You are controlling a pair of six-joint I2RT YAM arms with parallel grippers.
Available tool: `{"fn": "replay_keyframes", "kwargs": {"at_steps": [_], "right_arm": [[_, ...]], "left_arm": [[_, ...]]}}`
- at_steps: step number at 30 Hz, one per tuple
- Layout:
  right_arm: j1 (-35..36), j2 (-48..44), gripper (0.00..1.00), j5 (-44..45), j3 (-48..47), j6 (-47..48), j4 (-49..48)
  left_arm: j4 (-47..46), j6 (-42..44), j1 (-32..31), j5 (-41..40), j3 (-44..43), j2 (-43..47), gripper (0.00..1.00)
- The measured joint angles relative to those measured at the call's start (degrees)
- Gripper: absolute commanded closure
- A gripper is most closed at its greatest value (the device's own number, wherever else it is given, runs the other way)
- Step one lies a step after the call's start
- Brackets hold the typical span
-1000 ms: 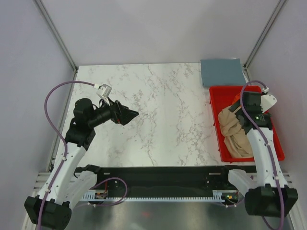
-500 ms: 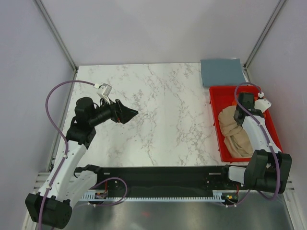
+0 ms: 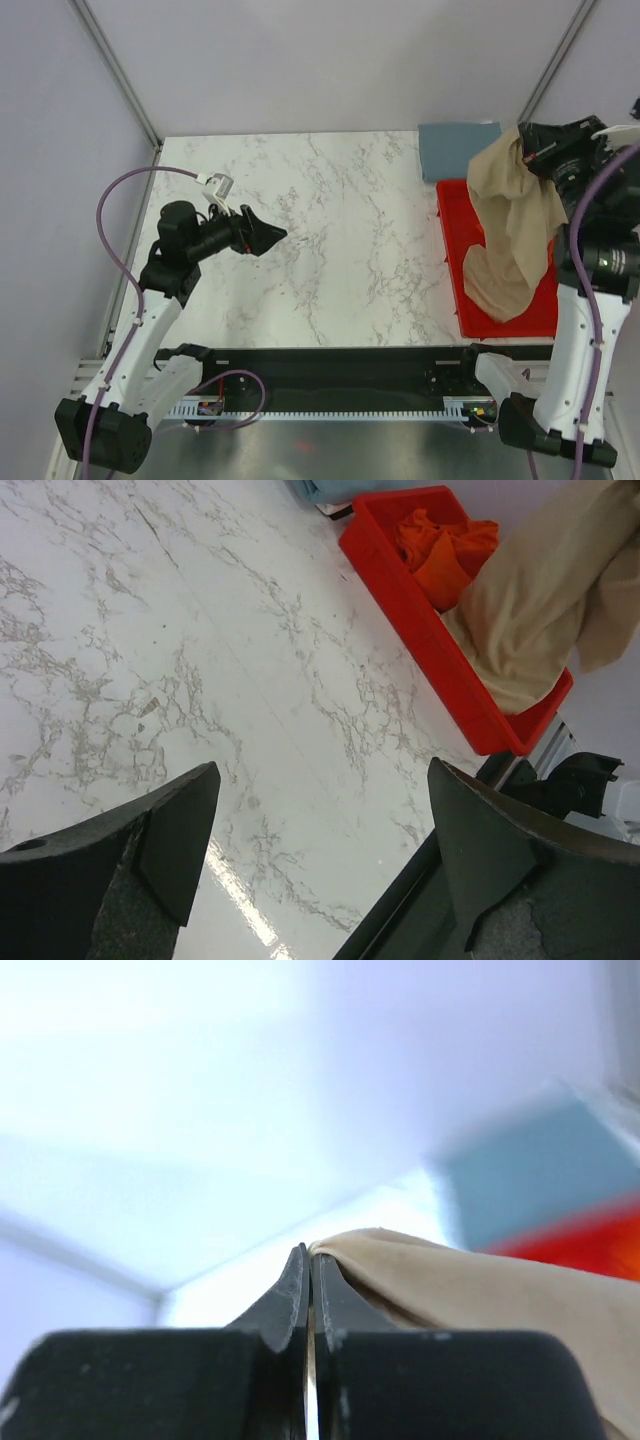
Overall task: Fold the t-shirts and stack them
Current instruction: Grab the tshirt from the pile, then move the tshirt to the center of the board
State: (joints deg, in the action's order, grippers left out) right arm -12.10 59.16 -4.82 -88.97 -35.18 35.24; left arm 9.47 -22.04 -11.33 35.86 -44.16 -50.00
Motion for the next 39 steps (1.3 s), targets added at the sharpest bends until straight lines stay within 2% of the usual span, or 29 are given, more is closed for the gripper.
{"fn": "replay_keyframes", "kwargs": {"at_steps": [4,8,12,15,19,23,30,34,39], "right_arm": [[0.2,-5.7,1.0,-21.7,-2.2,-12.3,-18.1],[0.3,-6.5,1.0,-33.0,0.5,-21.0,-29.7],[2.6,-6.6,1.0,-38.1,11.5,-25.0,-34.9],[7.9,-5.1,1.0,-37.8,19.8,-24.7,-33.6],[22.7,2.2,1.0,-31.8,22.0,-18.4,-26.2],[36.6,10.6,1.0,-22.9,16.8,-11.6,-18.6],[56.4,26.4,1.0,-10.1,-1.5,-4.7,-12.5],[62.2,31.9,1.0,-8.2,-7.0,-3.7,-12.3],[62.9,35.9,1.0,-10.5,-9.9,-4.3,-14.9]], "left_arm": [[1.3,0.0,1.0,-3.7,0.0,0.8,0.07],[2.7,0.0,3.1,-10.1,0.0,3.1,0.05],[3.0,0.0,3.9,-12.4,0.0,3.3,0.05],[4.0,0.0,4.4,-13.0,0.0,2.1,0.04],[4.8,-0.1,5.0,-13.1,0.0,1.2,0.02],[4.9,-0.1,5.1,-13.3,0.0,1.2,0.0],[5.9,-0.5,5.7,-16.6,0.0,1.2,0.0],[7.1,-0.9,6.0,-19.2,0.0,0.9,0.0],[8.2,-1.7,6.8,-20.8,0.0,-0.1,0.0]]}}
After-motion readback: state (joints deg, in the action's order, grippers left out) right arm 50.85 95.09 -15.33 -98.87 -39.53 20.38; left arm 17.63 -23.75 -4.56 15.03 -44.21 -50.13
